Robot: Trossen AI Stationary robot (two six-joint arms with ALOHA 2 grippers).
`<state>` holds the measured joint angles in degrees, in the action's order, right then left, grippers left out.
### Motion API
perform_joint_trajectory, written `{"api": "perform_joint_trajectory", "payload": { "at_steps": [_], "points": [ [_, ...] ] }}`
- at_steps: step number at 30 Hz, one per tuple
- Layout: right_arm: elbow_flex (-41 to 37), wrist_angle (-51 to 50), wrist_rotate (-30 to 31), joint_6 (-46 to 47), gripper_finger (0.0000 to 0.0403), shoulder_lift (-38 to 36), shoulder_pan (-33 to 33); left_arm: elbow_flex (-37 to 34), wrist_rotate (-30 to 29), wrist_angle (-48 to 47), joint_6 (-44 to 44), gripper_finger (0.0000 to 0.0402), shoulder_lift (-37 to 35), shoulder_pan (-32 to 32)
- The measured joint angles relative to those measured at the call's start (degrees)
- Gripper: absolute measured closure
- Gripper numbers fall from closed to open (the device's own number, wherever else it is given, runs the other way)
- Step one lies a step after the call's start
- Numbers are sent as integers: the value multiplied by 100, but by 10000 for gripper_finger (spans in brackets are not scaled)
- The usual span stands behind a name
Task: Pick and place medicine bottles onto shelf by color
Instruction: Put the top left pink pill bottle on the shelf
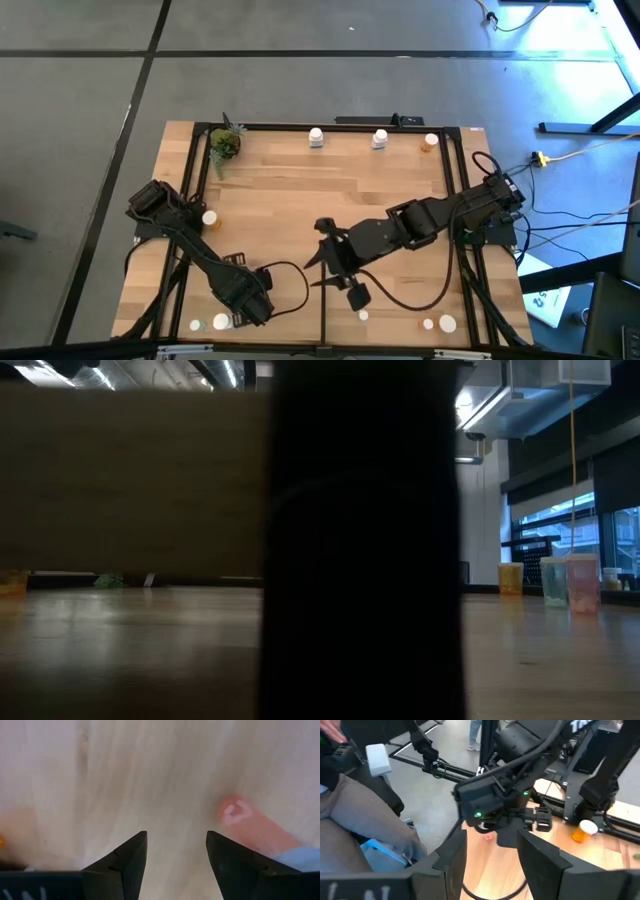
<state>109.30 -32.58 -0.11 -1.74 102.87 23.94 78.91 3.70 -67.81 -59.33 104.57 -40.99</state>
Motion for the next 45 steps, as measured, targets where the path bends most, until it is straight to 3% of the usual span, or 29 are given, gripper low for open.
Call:
{"api": "perform_joint_trajectory", "payload": {
  "at_steps": [7,17,25,37,45],
  "points": [
    [0,-4,-2,-22,230,0,7,0,-31,39,277,205,0,-2],
    [0,-16,414,-308,230,0,3,0,-501,-225,468,205,0,61],
    [0,-15,410,-320,230,0,3,13,-770,-642,713,205,-78,101],
    [0,-76,401,-334,230,0,3,107,-922,-737,932,205,-1071,-18],
    [0,-168,399,-330,230,0,3,105,-909,-184,1631,205,-1568,-571]
  ]
}}
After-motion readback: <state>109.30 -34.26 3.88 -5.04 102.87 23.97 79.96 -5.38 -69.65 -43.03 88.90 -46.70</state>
